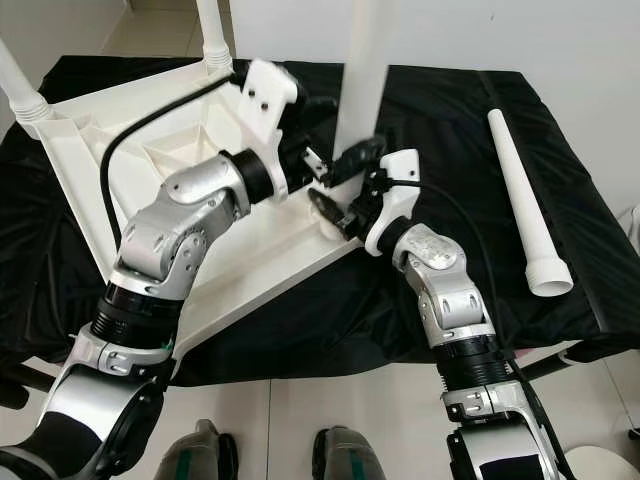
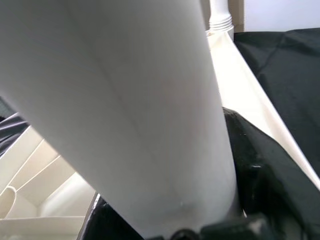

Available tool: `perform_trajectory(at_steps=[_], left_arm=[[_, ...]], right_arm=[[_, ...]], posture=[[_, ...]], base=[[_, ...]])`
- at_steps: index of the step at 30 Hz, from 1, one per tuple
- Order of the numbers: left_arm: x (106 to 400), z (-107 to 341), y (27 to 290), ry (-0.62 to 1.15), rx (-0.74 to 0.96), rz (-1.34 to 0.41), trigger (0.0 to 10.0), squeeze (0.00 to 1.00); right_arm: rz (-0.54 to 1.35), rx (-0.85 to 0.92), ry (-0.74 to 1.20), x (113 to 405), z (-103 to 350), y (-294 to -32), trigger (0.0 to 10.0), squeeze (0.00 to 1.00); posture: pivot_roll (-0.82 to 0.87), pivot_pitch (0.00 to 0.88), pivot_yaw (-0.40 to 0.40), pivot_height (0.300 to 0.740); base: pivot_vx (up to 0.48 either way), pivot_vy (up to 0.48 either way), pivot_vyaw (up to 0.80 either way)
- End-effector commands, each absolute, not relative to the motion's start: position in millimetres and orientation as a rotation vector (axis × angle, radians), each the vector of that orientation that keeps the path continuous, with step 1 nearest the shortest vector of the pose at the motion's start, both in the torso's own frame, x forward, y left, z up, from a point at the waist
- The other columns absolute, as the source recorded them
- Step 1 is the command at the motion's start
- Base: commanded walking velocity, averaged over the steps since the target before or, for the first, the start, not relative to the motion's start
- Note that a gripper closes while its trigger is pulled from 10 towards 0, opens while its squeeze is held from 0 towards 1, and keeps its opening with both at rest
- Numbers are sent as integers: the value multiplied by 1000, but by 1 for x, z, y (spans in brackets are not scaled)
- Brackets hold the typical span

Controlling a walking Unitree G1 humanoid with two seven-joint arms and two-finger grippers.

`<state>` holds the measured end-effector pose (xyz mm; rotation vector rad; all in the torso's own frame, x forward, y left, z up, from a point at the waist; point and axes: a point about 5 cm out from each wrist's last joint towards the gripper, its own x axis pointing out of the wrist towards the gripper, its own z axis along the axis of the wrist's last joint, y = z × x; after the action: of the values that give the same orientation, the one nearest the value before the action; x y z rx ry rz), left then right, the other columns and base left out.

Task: Building children table

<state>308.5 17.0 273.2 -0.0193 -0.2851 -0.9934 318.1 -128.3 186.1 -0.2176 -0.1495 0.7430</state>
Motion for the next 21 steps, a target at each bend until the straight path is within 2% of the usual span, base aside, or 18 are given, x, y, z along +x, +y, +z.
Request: perform_trajectory(at_steps=[1,9,19,20,21], left_arm=[[314,280,21,-287,-44,-890,10000,0],[313,299,24,-323,-71,-920,10000,0],[310,305,23,-301,21,-947,10000,0],[309,305,23,-296,38,-948,6980,0],[309,304,23,-295,52,-950,0,0]], right_arm=[[762,-238,-145,316,185,-131,10000,0],[795,-285,-107,315,180,-136,10000,0],[808,-322,-87,314,178,-141,10000,0],[807,-324,-88,314,178,-142,10000,0],[804,-325,-90,314,178,-142,10000,0]], posture=[[-113,20,-6,740],[-115,9,-6,740],[-118,1,-3,740],[-118,1,-3,740],[-119,1,-3,740]], base=[[0,0,0],[0,0,0],[0,0,0],[0,0,0],[0,0,0]])
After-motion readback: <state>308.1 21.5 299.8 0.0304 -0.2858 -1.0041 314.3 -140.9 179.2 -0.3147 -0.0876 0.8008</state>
